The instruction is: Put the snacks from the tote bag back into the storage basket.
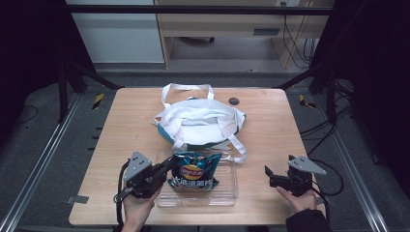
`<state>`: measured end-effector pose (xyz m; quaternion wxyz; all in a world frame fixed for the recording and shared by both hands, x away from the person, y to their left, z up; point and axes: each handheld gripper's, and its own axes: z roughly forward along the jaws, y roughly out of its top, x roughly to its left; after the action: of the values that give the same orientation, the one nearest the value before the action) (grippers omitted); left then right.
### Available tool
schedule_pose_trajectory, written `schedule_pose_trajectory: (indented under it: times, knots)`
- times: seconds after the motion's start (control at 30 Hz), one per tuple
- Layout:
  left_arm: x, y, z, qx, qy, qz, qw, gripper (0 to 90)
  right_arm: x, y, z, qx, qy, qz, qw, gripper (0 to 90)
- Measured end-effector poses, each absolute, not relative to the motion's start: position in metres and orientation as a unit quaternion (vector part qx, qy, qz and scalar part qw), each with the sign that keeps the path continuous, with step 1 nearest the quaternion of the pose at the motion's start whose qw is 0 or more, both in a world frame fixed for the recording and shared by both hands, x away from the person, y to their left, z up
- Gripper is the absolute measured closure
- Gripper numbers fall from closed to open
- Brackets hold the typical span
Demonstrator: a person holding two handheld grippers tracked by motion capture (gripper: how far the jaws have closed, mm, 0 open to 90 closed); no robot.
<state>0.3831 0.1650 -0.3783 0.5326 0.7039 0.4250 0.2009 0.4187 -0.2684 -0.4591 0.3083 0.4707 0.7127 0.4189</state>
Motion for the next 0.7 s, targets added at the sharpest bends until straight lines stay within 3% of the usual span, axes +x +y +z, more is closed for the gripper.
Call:
schedule_pose_trajectory:
  times: [0.7]
  knots:
    - [0.403,0.163,-0.38,0.696,0.43,0.217,0.533,86.1,0.42,-0.268,-0.459,0.472,0.714,0.418,0.304,4.9]
